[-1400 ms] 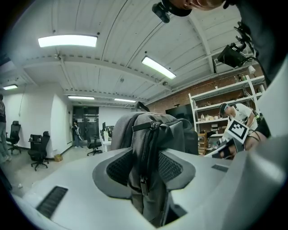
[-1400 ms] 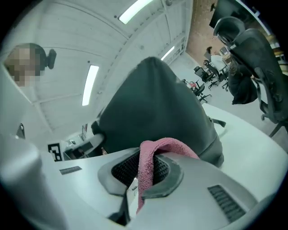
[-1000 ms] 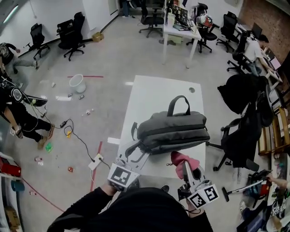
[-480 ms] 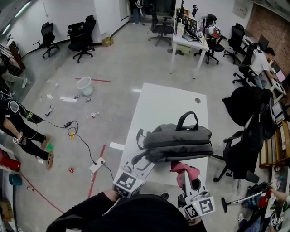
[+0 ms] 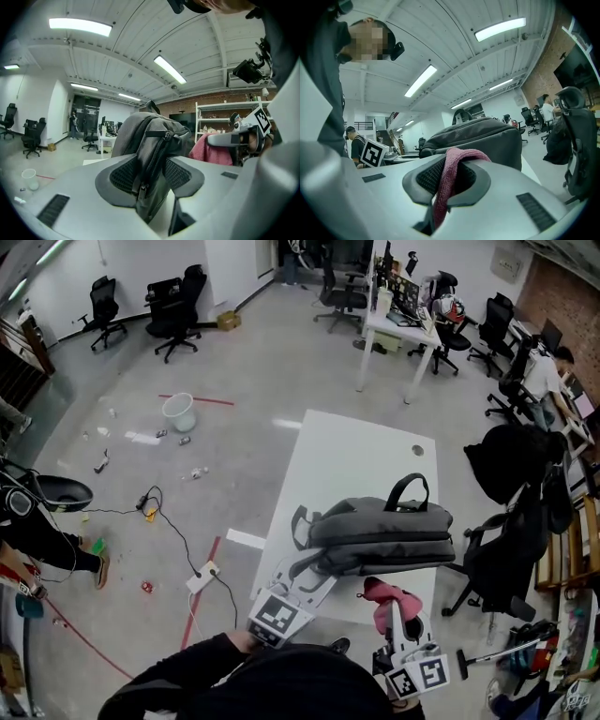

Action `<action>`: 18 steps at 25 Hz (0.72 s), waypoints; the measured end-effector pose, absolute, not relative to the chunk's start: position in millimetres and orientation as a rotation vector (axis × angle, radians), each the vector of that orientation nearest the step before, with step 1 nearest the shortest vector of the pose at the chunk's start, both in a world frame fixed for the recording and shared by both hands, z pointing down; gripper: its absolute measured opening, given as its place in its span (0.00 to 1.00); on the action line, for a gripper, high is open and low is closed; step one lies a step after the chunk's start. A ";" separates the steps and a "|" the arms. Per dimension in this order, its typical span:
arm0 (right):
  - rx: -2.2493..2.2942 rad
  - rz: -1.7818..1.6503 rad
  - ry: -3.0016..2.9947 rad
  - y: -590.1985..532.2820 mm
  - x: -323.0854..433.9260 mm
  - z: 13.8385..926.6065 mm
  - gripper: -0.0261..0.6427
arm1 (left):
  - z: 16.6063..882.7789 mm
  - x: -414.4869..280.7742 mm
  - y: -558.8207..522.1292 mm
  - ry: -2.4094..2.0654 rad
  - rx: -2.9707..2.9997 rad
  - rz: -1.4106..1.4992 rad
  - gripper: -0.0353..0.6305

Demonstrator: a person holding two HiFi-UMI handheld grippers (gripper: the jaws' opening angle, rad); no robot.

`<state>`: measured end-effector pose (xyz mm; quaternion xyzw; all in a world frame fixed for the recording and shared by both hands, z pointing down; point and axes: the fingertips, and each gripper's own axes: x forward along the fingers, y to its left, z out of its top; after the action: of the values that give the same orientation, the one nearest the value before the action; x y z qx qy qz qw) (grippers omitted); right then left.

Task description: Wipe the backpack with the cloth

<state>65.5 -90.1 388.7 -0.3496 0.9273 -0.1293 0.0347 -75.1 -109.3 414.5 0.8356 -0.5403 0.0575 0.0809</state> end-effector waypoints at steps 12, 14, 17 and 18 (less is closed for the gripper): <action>-1.252 -0.399 2.824 -80.1 60.8 409.6 0.08 | 419.4 -76.1 -119.7 -1.504 2.583 0.060 0.30; -1.311 -0.428 2.795 -72.5 63.3 414.2 0.08 | 419.9 -73.8 -118.0 -1.465 2.605 0.064 0.30; -1.357 -0.458 2.765 -67.5 64.6 421.1 0.08 | 420.7 -73.2 -118.1 -1.436 2.625 0.061 0.30; -1.363 -0.464 2.760 -66.8 64.1 422.7 0.08 | 421.0 -73.5 -118.4 -1.431 2.628 0.060 0.30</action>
<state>64.1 -66.8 422.7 -0.4377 0.8866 -0.1489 0.0143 -73.5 -118.4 421.0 0.8756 -0.4768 0.0201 0.0742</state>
